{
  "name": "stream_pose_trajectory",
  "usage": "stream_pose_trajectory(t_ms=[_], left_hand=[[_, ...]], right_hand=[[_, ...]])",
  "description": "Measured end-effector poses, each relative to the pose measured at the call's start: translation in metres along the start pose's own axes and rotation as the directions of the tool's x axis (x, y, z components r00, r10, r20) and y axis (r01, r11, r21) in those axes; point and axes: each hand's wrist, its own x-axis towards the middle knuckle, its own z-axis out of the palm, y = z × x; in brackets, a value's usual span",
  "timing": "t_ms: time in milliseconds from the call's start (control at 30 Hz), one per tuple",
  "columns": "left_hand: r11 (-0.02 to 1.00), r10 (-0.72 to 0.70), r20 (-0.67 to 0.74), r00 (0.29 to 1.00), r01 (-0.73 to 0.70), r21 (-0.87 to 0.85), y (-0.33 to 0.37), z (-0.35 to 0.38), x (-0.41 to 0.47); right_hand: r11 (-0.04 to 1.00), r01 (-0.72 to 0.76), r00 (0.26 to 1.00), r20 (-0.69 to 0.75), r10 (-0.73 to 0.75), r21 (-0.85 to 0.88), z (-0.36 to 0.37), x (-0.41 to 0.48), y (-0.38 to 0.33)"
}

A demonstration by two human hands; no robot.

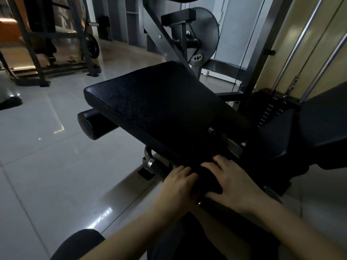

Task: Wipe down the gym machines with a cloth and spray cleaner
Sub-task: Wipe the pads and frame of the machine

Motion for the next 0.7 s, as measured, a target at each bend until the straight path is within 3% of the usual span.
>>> stream_pose_trajectory(t_ms=[133,267,333,400,433,500,567,600,667,700], left_hand=[[0.994,0.064,0.208,0.976,-0.045,-0.095,-0.006,-0.017,-0.011],[0.999,-0.011,0.067,0.998,0.008,0.033,-0.023,-0.029,-0.012],[0.983,-0.165,-0.010,0.986,0.165,0.085,-0.026,-0.027,-0.018],[0.941,-0.335,-0.111,0.935,0.339,0.017,-0.026,-0.025,-0.025],[0.891,-0.455,-0.162,0.876,0.449,-0.069,-0.024,-0.027,-0.027],[0.692,-0.715,-0.161,0.681,0.655,-0.304,-0.029,-0.031,-0.027],[0.414,-0.870,0.026,0.493,0.756,-0.507,-0.042,-0.035,-0.023],[0.266,-0.887,0.159,0.434,0.761,-0.592,-0.051,-0.036,-0.021],[0.046,-0.843,0.367,0.393,0.733,-0.679,-0.067,-0.038,-0.018],[0.007,-0.815,0.414,0.404,0.723,-0.691,-0.071,-0.038,-0.016]], right_hand=[[0.992,0.080,0.979,-0.177,-0.097,-0.097,0.014,-0.003,0.006],[0.995,0.079,0.956,-0.279,-0.091,-0.052,0.022,0.002,-0.001],[0.992,0.061,0.946,-0.311,-0.094,-0.112,0.028,0.007,-0.006],[0.991,0.037,0.945,-0.317,-0.077,-0.130,0.033,0.013,-0.007],[0.990,0.042,0.940,-0.331,-0.085,-0.135,0.035,0.019,-0.008],[0.985,0.067,0.917,-0.380,-0.123,-0.156,0.036,0.035,-0.014],[0.985,0.090,0.899,-0.415,-0.143,-0.145,0.034,0.059,-0.029],[0.985,0.092,0.890,-0.431,-0.147,-0.144,0.033,0.074,-0.039],[0.984,0.093,0.877,-0.456,-0.154,-0.153,0.027,0.104,-0.059],[0.983,0.092,0.873,-0.463,-0.156,-0.159,0.024,0.115,-0.067]])
